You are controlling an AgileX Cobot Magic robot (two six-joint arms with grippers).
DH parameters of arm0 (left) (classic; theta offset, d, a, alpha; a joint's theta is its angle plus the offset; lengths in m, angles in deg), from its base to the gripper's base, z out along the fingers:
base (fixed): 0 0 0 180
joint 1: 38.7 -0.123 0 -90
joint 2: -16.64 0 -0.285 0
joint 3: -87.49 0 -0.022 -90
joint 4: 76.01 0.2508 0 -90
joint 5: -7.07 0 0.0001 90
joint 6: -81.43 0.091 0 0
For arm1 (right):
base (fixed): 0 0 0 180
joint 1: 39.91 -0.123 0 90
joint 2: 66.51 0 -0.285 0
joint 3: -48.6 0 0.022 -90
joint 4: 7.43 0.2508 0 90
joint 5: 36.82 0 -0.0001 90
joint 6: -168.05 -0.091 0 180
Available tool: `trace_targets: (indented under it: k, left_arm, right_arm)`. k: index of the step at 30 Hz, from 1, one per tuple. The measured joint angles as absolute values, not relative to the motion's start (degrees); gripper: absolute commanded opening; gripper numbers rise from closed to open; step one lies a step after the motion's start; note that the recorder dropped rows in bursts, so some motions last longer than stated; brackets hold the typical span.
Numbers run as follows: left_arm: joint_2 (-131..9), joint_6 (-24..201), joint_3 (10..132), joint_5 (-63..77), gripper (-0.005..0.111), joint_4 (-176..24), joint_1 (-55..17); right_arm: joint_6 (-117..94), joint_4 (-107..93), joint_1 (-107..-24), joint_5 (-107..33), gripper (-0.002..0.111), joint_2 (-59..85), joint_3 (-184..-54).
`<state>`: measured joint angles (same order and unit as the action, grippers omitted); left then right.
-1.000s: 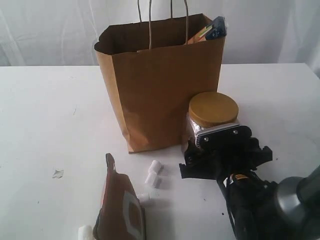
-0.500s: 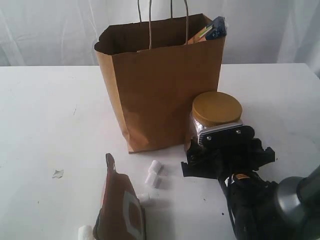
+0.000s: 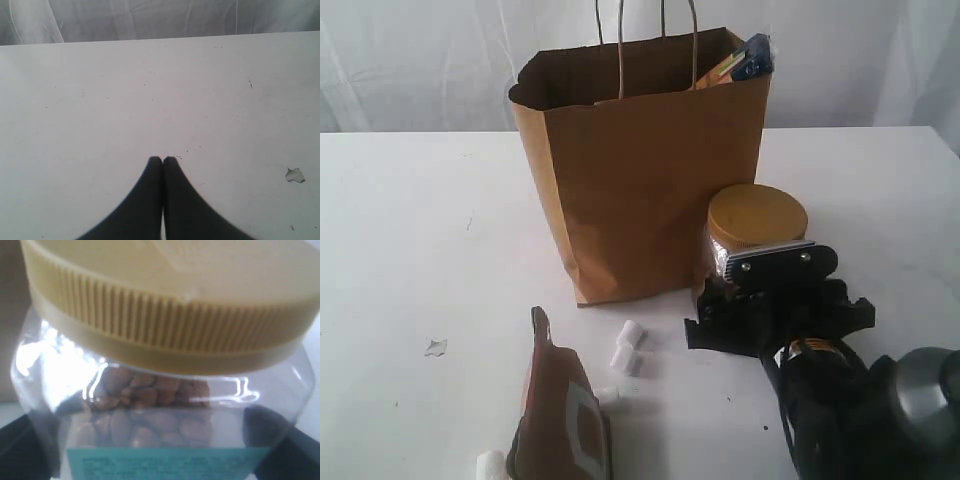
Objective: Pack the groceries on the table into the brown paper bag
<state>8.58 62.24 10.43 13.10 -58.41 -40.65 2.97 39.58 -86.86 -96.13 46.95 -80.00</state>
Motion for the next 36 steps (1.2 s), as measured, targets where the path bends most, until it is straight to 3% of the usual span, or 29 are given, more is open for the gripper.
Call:
trace_targets:
  k: [14,36]
  left_arm:
    - [8.58,62.24,10.43,13.10,0.000,-58.41,-40.65]
    - [8.58,62.24,10.43,13.10,0.000,-58.41,-40.65]
  right_arm:
    - [3.09,44.34,-86.86,-90.85,0.000,39.22,-75.65]
    - [4.18,46.52,-86.86,-95.26,0.000,33.97,-72.03]
